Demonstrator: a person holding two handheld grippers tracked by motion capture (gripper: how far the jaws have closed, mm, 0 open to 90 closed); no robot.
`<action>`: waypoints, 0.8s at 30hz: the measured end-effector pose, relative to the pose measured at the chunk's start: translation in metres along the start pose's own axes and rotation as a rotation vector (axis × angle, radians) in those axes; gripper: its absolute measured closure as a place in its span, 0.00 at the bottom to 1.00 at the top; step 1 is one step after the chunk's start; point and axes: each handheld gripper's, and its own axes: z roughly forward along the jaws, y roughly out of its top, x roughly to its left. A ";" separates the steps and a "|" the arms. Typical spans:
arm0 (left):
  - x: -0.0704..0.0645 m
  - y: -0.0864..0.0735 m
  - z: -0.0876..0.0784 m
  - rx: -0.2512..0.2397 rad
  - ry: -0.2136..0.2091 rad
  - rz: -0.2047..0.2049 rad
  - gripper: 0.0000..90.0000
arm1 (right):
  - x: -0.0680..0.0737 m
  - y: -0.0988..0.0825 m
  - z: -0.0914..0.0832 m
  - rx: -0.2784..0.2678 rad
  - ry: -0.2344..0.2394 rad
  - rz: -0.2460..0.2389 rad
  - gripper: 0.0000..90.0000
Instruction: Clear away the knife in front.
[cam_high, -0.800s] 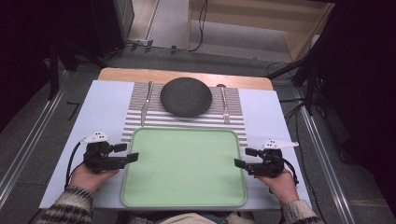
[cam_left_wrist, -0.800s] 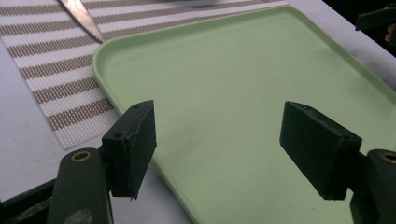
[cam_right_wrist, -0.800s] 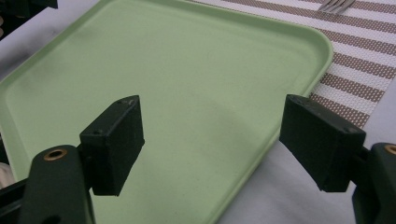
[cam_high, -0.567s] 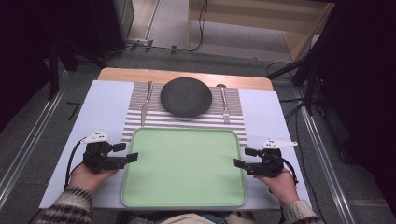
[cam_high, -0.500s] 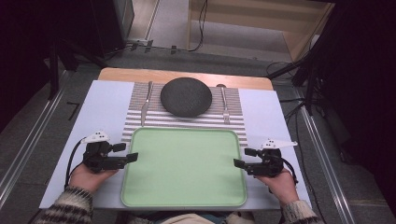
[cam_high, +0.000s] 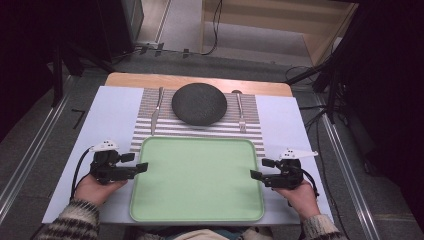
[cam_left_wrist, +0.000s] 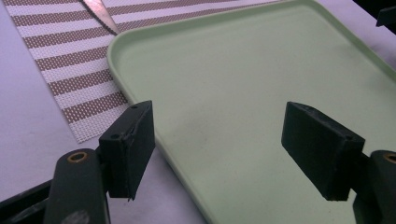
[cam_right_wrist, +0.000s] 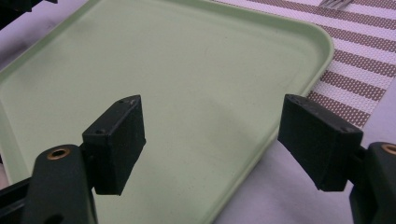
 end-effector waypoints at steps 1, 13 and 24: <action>0.000 0.000 0.000 0.000 -0.001 0.001 0.29 | 0.000 0.000 0.000 0.001 -0.001 0.003 0.23; 0.001 0.000 0.000 0.002 -0.010 -0.001 0.31 | -0.001 0.000 0.000 0.005 -0.007 0.009 0.23; 0.001 0.001 0.002 0.039 -0.026 -0.028 0.31 | -0.001 0.000 0.001 0.017 -0.005 0.001 0.23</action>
